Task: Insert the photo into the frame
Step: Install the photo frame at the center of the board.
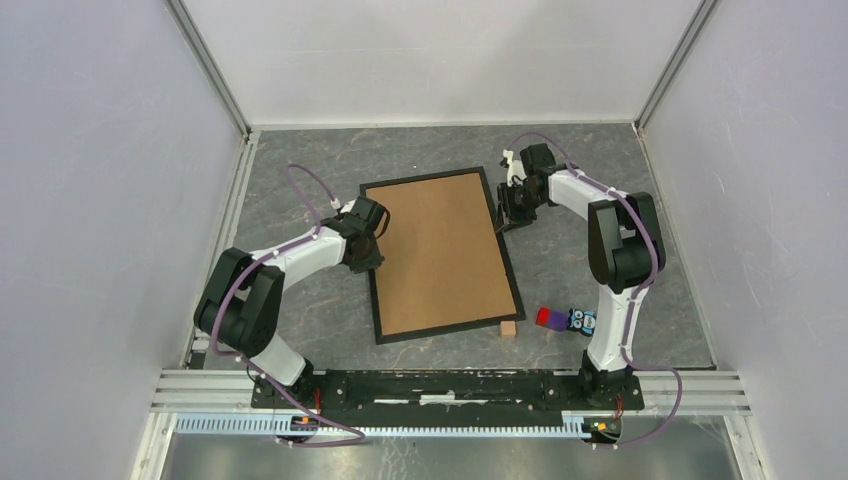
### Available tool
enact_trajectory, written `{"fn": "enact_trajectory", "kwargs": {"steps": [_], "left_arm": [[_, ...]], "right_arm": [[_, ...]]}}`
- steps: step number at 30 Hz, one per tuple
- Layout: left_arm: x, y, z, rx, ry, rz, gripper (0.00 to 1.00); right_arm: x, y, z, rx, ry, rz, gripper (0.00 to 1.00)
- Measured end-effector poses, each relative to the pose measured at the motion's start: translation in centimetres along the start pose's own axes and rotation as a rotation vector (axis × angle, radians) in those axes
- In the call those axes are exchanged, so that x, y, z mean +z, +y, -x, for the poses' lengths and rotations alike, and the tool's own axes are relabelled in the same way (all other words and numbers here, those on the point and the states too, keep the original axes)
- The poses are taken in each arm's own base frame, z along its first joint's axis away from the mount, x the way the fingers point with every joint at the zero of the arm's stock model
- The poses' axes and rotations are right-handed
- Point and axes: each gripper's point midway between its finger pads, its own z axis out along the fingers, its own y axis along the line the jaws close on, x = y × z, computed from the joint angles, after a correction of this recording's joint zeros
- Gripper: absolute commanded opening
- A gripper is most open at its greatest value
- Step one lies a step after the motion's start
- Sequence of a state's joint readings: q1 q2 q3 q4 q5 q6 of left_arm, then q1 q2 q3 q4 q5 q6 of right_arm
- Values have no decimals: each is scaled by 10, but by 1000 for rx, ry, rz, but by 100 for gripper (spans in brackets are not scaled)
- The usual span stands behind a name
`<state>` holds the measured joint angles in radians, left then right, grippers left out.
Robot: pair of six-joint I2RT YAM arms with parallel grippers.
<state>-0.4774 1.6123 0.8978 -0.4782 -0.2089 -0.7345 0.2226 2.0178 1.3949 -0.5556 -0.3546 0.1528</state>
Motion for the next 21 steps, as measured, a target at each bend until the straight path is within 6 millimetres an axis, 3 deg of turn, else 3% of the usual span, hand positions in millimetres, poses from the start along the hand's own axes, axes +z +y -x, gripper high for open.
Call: {"fn": "enact_trajectory", "kwargs": {"steps": [8, 21], "left_arm": [[1, -4, 1, 1, 6, -5, 2], [2, -4, 1, 3, 19, 2, 2]], "right_arm": [[3, -5, 12, 1, 5, -27, 37], [13, -3, 15, -80, 105, -65, 41]]}}
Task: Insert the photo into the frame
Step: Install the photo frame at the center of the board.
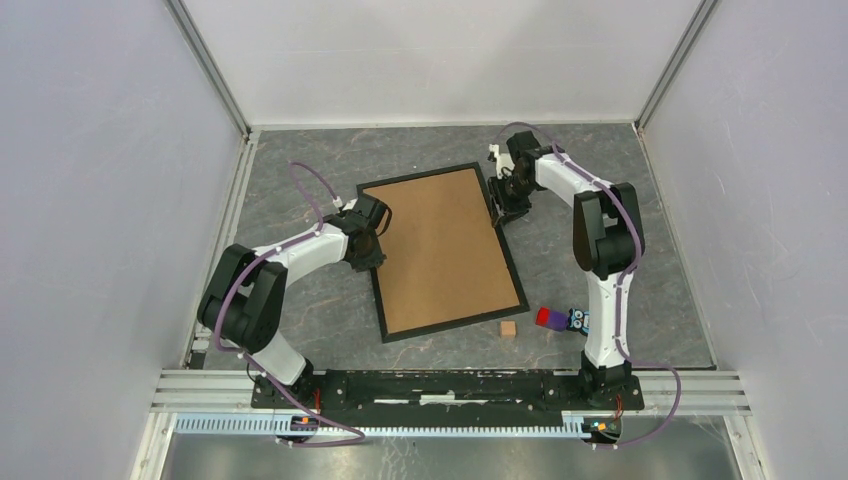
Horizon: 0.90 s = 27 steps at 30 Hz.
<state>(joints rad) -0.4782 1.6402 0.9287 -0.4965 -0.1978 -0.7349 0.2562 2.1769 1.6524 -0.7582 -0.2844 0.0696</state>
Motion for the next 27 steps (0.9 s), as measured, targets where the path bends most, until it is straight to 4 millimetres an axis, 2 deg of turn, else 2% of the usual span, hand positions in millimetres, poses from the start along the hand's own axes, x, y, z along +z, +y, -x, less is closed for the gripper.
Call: {"fn": "enact_trajectory", "kwargs": {"steps": [8, 12, 16, 19, 21, 24, 27], "left_arm": [[0, 0, 0, 0, 1, -1, 2], [0, 0, 0, 0, 1, -1, 2], [0, 0, 0, 0, 2, -2, 2], [0, -1, 0, -1, 3, -4, 2], [0, -1, 0, -1, 3, -4, 2], [0, -1, 0, -1, 4, -4, 2], [0, -1, 0, -2, 5, -5, 2]], "right_arm": [[2, 1, 3, -67, 64, -50, 44], [0, 6, 6, -95, 62, -43, 53], [-1, 12, 17, -97, 9, -24, 54], [-12, 12, 26, -82, -47, -25, 54], [-37, 6, 38, -62, -121, -45, 52], [-50, 1, 49, -54, -171, -56, 48], [-54, -5, 53, -39, -190, -61, 48]]}}
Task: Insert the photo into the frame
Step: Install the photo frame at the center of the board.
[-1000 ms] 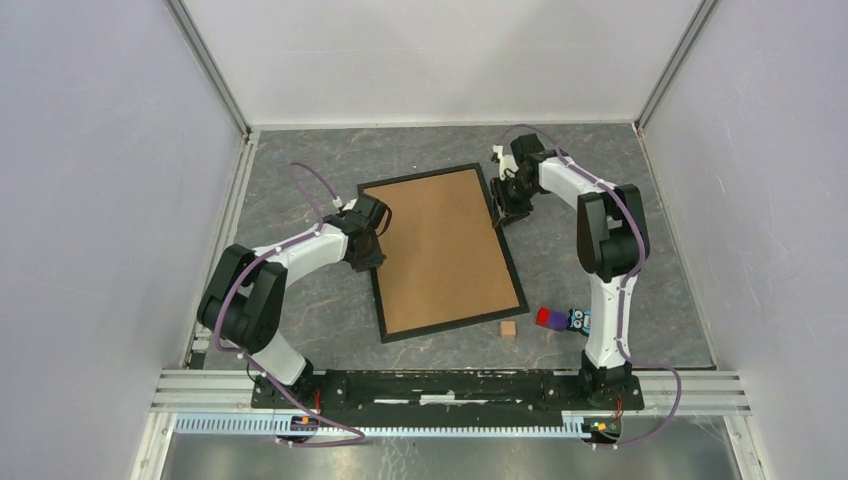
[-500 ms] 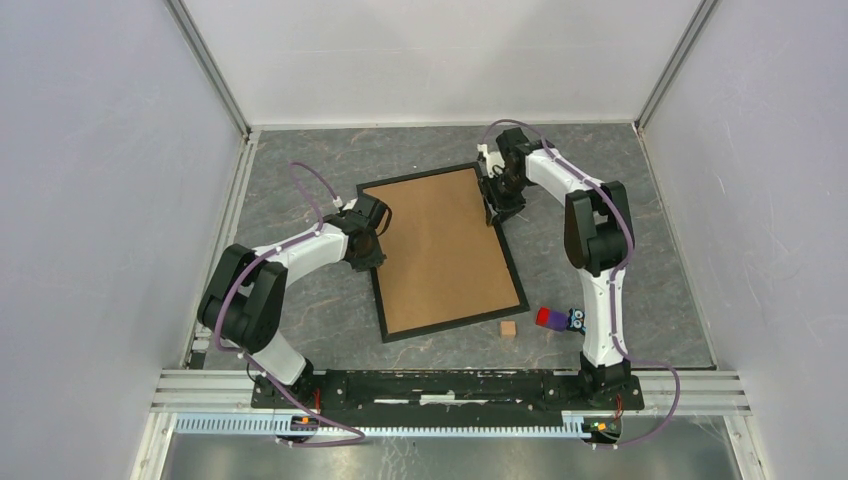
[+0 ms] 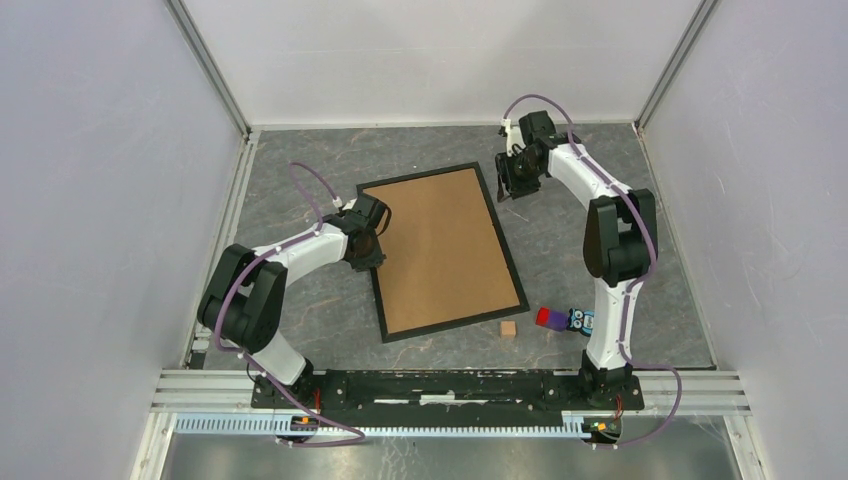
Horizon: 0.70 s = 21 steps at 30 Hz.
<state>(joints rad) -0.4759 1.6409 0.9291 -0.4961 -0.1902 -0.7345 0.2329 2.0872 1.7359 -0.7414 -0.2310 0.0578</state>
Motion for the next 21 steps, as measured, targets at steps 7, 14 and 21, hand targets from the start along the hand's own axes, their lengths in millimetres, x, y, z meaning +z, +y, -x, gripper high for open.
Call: {"fn": "enact_trajectory", "kwargs": {"steps": [7, 14, 21], "left_arm": [[0, 0, 0, -3, 4, -4, 2], [0, 0, 0, -4, 4, -4, 2], [0, 0, 0, -5, 6, -5, 2]], "right_arm": [[13, 1, -1, 21, -7, 9, 50], [40, 8, 21, 111, -83, 84, 46], [75, 0, 30, 168, -85, 106, 44]]}}
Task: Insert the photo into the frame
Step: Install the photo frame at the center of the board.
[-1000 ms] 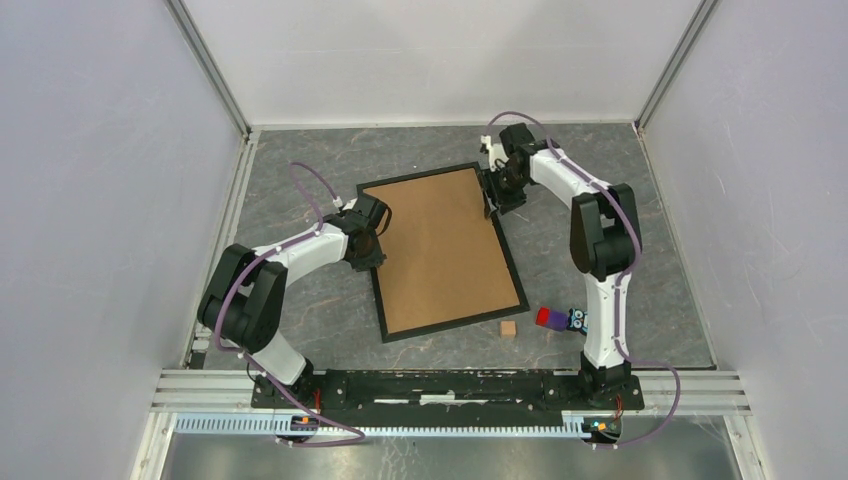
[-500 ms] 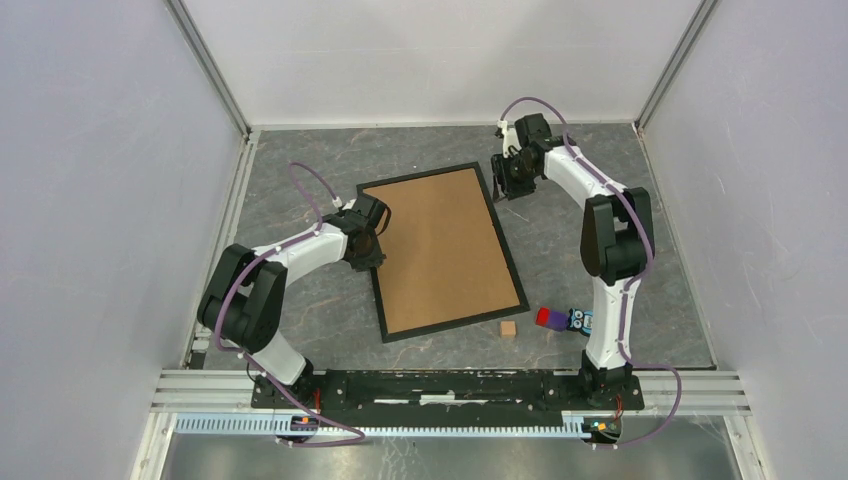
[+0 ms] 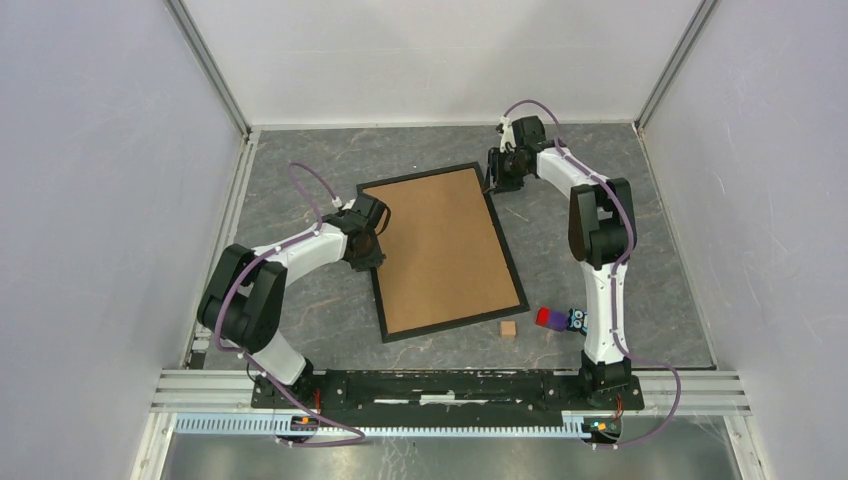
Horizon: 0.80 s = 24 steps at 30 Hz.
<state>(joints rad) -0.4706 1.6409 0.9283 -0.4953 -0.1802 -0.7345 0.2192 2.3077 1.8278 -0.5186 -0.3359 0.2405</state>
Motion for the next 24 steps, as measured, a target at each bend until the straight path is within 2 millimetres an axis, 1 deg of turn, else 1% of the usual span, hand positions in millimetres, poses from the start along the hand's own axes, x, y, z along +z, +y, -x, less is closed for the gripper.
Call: {"fn": "enact_trajectory", "kwargs": {"steps": [3, 9, 15, 24], "left_arm": [[0, 0, 0, 0, 0, 0, 2], [0, 0, 0, -2, 2, -2, 2], [0, 0, 0, -2, 2, -3, 2], [0, 1, -1, -3, 5, -3, 2]], "right_arm": [[-1, -3, 6, 6, -18, -5, 43], [2, -9, 10, 27, -32, -6, 42], [7, -6, 12, 30, -39, 18, 42], [8, -6, 14, 26, -46, 22, 42]]}}
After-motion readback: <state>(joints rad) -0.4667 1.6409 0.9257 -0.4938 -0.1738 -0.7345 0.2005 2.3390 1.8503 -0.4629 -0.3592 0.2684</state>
